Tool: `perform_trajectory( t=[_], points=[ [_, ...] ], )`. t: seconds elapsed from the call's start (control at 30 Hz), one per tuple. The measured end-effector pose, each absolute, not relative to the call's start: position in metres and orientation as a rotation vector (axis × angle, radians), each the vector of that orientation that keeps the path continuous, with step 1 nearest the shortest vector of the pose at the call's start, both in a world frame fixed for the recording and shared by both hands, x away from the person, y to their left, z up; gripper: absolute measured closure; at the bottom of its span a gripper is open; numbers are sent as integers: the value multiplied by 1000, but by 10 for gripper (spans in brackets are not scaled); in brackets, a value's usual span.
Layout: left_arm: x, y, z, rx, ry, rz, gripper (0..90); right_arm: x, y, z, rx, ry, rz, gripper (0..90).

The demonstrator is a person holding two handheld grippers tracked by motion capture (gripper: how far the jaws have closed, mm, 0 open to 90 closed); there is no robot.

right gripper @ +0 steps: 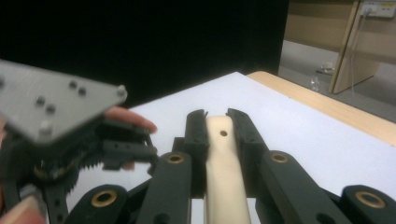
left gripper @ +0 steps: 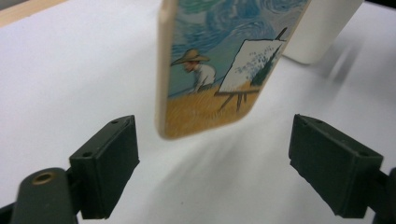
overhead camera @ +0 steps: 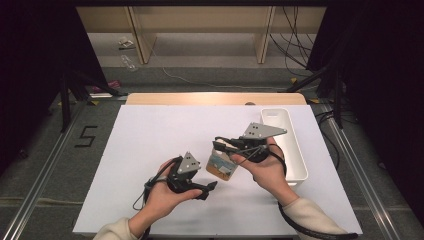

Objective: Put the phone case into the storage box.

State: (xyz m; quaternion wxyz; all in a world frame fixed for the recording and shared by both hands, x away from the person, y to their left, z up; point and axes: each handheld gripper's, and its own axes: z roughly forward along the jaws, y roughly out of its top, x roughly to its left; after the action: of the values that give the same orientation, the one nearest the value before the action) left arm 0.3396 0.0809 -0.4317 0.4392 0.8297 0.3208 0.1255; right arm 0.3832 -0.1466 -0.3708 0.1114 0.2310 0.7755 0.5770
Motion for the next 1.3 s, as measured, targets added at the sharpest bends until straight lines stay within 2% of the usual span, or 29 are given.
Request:
perform_trajectory(
  t=[0.37,0.93,1.3],
  points=[
    [343,85,-436,2085,721,302,177,384,-148,-362,470,2437,1591,795],
    [348,81,-441,2093,629,275,264,382,-145,-361,441,2492,1571,795],
    [352,76,-446,2114,581,260,271,381,-142,-363,437,2505,1588,795]
  ],
)
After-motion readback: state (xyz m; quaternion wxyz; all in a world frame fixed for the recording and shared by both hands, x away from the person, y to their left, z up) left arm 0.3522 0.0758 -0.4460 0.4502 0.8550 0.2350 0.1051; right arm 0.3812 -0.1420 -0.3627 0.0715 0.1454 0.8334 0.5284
